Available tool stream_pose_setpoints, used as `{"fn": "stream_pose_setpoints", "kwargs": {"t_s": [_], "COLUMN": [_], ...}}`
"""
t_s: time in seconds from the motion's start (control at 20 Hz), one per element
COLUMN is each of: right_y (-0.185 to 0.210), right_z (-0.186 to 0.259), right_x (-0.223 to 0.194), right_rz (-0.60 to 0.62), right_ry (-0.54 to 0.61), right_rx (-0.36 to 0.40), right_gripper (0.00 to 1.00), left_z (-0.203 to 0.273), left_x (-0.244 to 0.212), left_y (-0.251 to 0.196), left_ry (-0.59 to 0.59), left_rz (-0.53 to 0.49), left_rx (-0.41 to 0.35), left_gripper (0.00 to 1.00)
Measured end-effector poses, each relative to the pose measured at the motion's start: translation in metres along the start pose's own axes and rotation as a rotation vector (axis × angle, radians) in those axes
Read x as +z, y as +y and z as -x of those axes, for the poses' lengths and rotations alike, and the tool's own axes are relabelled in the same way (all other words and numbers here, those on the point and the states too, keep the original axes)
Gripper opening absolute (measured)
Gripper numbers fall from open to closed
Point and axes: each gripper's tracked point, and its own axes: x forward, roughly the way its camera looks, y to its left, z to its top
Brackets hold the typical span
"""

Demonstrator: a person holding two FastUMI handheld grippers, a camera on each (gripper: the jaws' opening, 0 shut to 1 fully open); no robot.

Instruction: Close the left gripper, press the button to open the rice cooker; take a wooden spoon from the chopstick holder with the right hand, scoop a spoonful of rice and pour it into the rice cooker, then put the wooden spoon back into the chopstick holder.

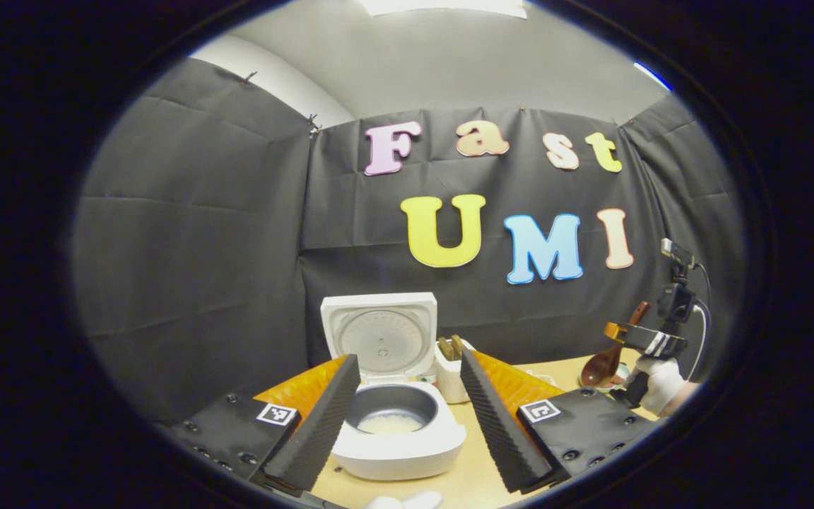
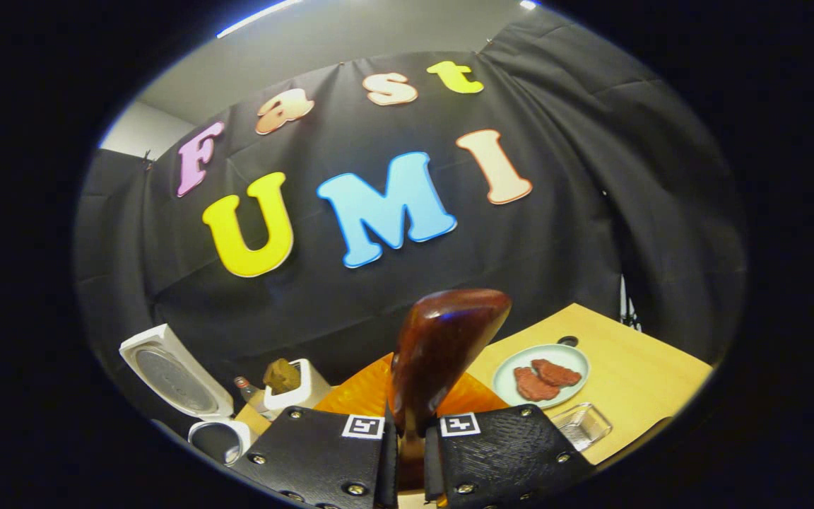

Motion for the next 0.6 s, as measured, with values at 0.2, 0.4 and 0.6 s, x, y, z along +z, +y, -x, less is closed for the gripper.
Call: {"fn": "stream_pose_setpoints", "kwargs": {"t_s": [0.2, 0.4, 0.6], "right_y": [-0.065, -0.111, -0.142], "right_z": [-0.002, -0.008, -0.016], "right_x": [0.005, 0.005, -0.007], "right_rz": [0.007, -0.011, -0.021], "right_ry": [0.004, 0.011, 0.027], "right_rx": [-0.066, -0.106, -0.127], "right_gripper": [0.14, 0.15, 0.14], "left_z": [0.0, -0.001, -0.002], "left_x": [0.001, -0.002, -0.002], "left_y": [-0.027, -0.05, -0.068], "left_ry": [0.001, 0.021, 0.024], "left_rz": [-0.021, -0.021, -0.036], "left_rx": [-0.002, -0.005, -0.006], "left_gripper": [0.99, 1.0, 1.0]}}
